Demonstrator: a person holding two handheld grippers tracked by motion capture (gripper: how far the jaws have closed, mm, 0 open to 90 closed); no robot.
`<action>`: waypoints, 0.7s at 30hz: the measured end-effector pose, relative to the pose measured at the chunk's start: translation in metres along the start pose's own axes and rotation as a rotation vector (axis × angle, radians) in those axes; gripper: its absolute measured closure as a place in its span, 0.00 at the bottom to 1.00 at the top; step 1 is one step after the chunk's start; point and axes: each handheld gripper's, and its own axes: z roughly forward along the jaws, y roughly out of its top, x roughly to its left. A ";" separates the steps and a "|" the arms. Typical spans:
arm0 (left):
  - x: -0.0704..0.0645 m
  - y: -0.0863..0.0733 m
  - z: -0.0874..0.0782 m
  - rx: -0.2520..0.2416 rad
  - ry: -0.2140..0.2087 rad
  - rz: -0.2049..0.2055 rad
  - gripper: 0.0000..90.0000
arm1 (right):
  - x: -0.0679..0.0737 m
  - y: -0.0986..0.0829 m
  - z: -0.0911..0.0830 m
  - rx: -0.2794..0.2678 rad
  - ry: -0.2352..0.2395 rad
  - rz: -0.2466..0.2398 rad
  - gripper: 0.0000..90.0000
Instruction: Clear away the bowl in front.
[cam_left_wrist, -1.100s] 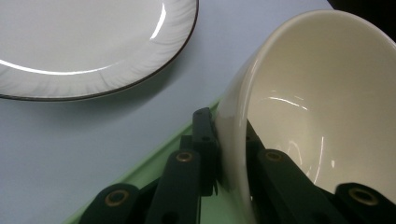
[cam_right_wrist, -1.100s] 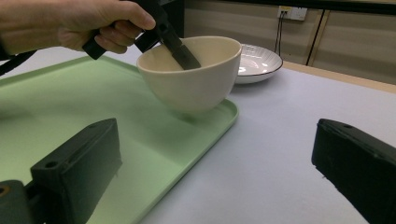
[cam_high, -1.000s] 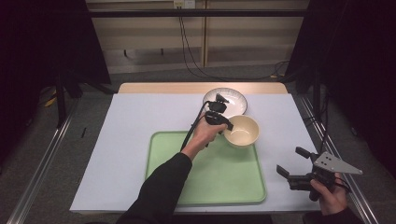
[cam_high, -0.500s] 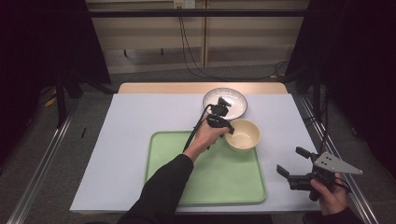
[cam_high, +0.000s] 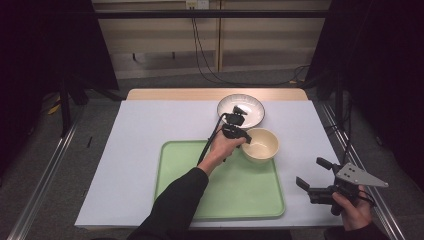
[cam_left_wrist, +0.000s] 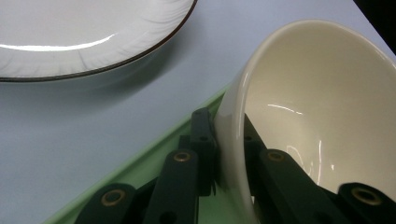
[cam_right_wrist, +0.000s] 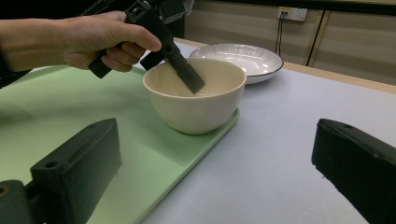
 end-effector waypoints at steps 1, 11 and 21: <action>0.000 0.000 0.000 0.000 0.000 0.002 0.91 | 0.000 0.000 0.000 0.005 0.000 0.000 0.01; 0.001 -0.001 0.001 -0.020 -0.027 0.002 0.88 | 0.001 0.000 0.001 0.004 0.004 -0.008 0.01; 0.004 0.000 -0.005 -0.061 -0.043 0.071 0.72 | 0.000 0.000 0.001 -0.001 -0.002 -0.006 0.01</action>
